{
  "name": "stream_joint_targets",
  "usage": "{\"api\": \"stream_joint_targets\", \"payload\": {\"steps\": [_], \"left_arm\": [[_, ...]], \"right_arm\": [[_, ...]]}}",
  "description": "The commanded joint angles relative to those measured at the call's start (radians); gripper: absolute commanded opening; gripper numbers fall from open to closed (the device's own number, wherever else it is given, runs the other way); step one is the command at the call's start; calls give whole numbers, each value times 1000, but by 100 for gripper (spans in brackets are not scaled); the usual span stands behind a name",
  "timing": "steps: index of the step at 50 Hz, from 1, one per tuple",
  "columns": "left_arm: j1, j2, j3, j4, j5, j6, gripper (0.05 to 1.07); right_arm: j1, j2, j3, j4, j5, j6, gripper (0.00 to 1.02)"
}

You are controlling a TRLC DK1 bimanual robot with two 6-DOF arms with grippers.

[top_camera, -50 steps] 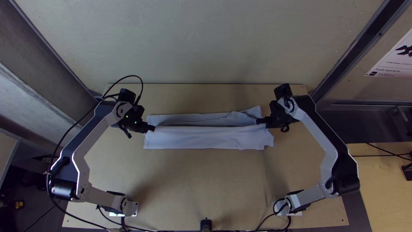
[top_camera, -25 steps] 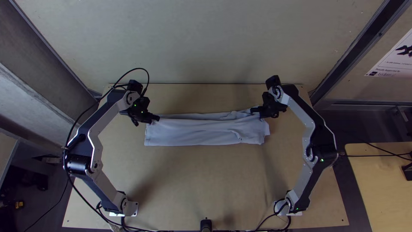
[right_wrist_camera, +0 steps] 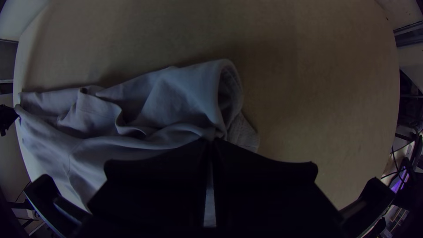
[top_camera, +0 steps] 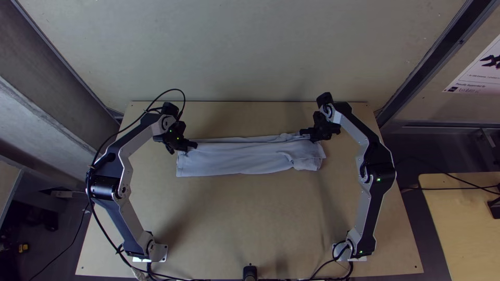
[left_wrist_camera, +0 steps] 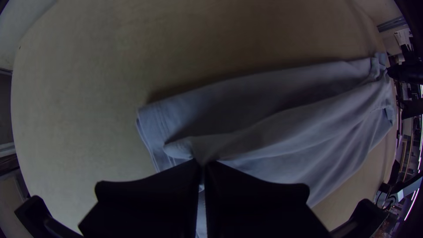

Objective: Fold the t-shirt

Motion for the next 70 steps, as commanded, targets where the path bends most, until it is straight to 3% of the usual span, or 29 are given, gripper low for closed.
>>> {"api": "stream_joint_targets", "payload": {"steps": [1,3,12,18,30,39,54,70], "left_arm": [[8,-4,-48,1,2,-20,68],[12,-13,-59,-6,11,-30,105],[35,-90,-91,-13,104,-43,103],[70,-131,-108,-23,141,-40,103],[199,-192,-113,-74,325,-31,103],[295,-208,-134,-117,473,4,103],[398,-249,-263,-88,603,99,103],[453,-192,-386,84,643,102,103]], "right_arm": [[-18,93,-24,74,16,-14,4],[-23,82,-18,77,16,-14,13],[-40,-2,-39,57,14,-8,70],[-40,-85,-68,23,14,-7,86],[-40,-309,-145,-2,14,-2,87],[-40,-467,-153,-18,14,-2,94],[-56,-672,-125,-29,17,7,99],[-115,-791,-123,12,16,111,99]]}}
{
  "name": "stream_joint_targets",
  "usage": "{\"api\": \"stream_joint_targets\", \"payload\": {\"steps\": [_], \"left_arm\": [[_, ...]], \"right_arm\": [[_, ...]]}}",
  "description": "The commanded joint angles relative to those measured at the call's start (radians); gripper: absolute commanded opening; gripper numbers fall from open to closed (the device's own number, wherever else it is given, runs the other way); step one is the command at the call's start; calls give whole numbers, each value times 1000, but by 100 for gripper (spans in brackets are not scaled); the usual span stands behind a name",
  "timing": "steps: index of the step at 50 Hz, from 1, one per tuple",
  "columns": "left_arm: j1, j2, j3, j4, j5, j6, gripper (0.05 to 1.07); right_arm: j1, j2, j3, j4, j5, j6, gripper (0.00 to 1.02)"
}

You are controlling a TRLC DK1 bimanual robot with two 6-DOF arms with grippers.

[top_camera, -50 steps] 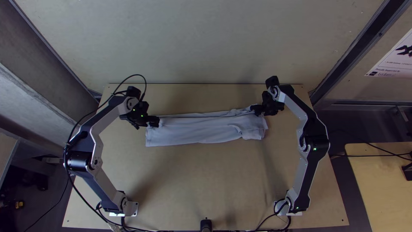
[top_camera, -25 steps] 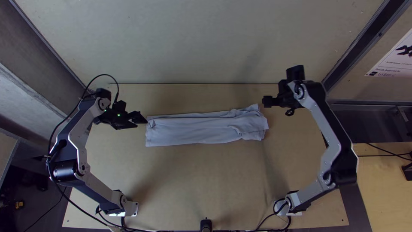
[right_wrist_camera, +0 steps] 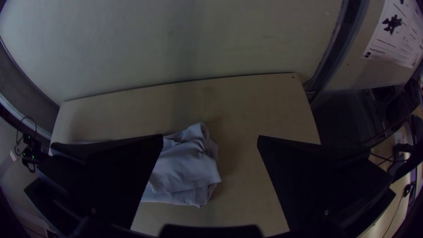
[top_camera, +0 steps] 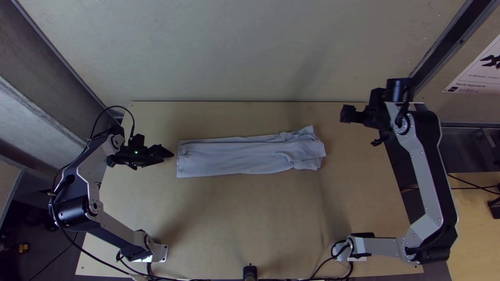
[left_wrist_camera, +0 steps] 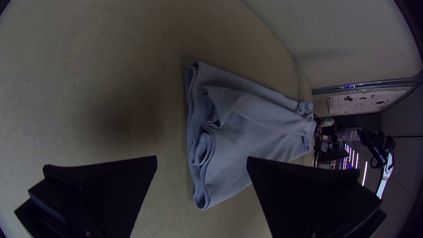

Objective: Fold the t-shirt

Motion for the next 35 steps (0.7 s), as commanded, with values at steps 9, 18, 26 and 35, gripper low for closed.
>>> {"api": "stream_joint_targets", "payload": {"steps": [9,18,26,35], "left_arm": [[11,115,-49,40,74,14,103],[-54,142,-101,154,96,-87,103],[-144,139,-101,221,91,-193,103],[-301,142,-104,309,0,-298,103]], "right_arm": [[-10,-84,-33,6,7,34,99],[-10,-107,-56,0,8,43,99],[-9,-116,-79,-3,7,51,99],[-4,-116,-82,-2,7,63,99]]}}
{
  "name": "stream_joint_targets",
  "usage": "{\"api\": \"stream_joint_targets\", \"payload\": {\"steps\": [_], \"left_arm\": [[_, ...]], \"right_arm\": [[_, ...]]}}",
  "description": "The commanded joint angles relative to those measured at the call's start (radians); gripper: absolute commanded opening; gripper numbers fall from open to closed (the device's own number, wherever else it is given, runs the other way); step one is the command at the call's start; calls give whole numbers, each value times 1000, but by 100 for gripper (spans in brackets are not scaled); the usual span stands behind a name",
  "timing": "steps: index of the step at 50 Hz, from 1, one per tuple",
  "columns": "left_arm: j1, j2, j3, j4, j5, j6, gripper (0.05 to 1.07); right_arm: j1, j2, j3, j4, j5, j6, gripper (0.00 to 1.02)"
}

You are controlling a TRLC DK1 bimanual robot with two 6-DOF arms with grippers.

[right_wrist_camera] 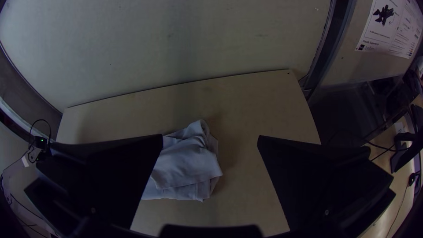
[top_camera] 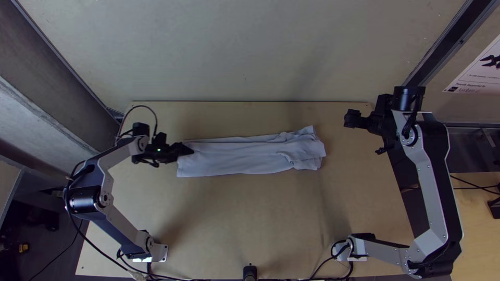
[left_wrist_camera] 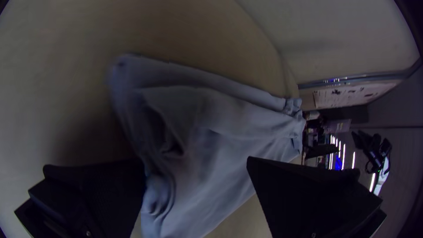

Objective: Fold the t-shirt

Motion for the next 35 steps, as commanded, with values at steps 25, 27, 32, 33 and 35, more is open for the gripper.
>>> {"api": "stream_joint_targets", "payload": {"steps": [25,27,32,33,35], "left_arm": [[-346,128,45,4,-392,-251,62],[-343,132,56,4,-440,-273,30],[-318,128,66,6,-464,-268,8],[-311,128,68,4,-466,-268,8],[-298,122,72,-2,-467,-268,8]], "right_arm": [[11,-56,-121,13,7,59,99],[14,-62,-140,21,7,65,99],[24,-79,-178,41,7,73,99],[27,-82,-186,45,7,78,99],[31,-88,-200,53,7,81,99]]}}
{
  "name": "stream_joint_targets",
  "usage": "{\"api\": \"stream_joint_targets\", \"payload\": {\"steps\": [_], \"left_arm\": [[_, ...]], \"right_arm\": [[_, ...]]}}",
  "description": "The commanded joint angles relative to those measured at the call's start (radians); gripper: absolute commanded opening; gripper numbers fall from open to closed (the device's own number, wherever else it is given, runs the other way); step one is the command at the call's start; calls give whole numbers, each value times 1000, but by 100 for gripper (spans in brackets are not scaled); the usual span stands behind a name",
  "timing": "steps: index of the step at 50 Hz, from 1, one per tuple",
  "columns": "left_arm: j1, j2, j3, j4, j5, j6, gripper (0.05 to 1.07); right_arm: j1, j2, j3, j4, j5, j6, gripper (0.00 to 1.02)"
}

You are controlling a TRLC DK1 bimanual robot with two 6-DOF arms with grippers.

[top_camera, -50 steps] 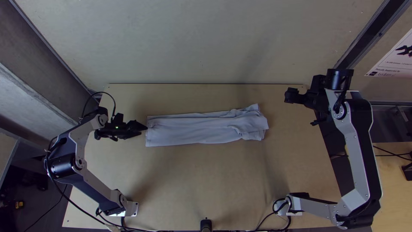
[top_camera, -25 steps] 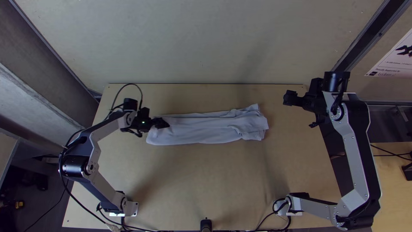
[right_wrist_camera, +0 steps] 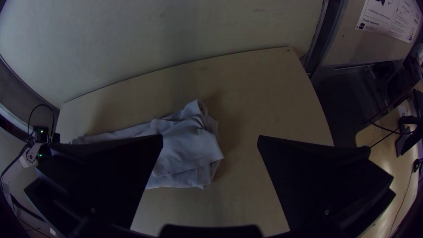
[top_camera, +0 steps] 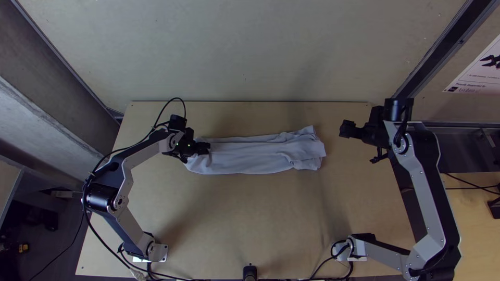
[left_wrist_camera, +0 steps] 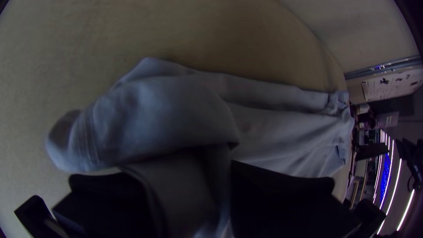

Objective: Fold the t-shirt

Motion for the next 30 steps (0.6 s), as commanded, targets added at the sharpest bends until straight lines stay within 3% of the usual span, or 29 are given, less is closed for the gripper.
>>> {"api": "stream_joint_targets", "payload": {"steps": [1,9,22,30], "left_arm": [[24,77,-43,-41,-34,-27,8],[102,40,-4,-120,-62,13,8],[259,-3,131,-336,-177,200,8],[365,-8,187,-385,-243,318,8]], "right_arm": [[20,-38,-50,26,7,36,99],[54,-61,-118,55,7,60,99],[75,-79,-191,89,7,95,99],[70,-94,-231,114,7,95,99]]}}
